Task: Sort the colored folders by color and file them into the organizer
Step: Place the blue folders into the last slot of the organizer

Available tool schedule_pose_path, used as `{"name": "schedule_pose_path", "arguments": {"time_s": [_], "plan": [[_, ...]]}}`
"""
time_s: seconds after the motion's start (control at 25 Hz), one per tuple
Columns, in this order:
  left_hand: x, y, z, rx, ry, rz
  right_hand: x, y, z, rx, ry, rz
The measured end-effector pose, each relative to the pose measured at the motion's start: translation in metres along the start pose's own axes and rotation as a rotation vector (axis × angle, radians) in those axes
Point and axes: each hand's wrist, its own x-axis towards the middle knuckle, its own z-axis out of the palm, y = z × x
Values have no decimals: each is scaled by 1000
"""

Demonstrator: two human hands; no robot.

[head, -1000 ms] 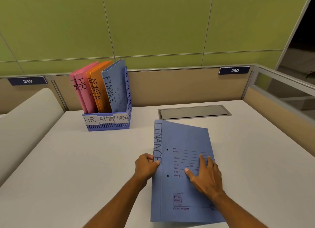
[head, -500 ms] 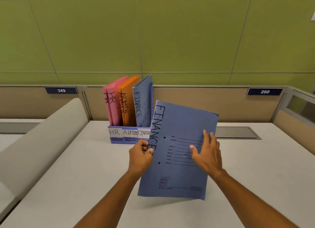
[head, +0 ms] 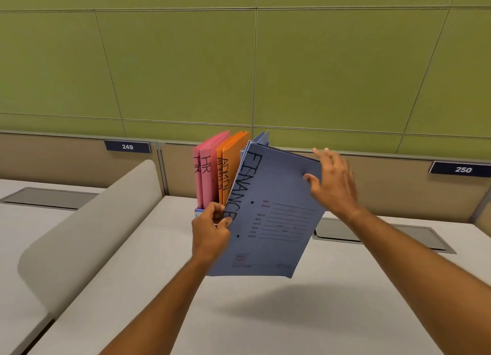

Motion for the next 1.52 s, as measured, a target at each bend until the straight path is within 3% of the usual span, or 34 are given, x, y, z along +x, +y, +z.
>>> {"name": "schedule_pose_path", "arguments": {"time_s": [0.12,0.28,0.44,0.68,1.0,1.52], "plan": [[15,4,-7,-18,55,56,33,-23,-3,30,1,-143],[29,12,-13,-22,170,154,69,-48,-6,93,93,-177],[32,17,-12,-11,250,287,103,-66,-6,85,83,-235],[39,15,-7,76,246,495,142,-92,6,100,103,-358],[55,9,16,170,219,545,171,-94,28,63,112,-479],[129,5,65,231,135,530,223,-68,51,-52,115,-456]]}}
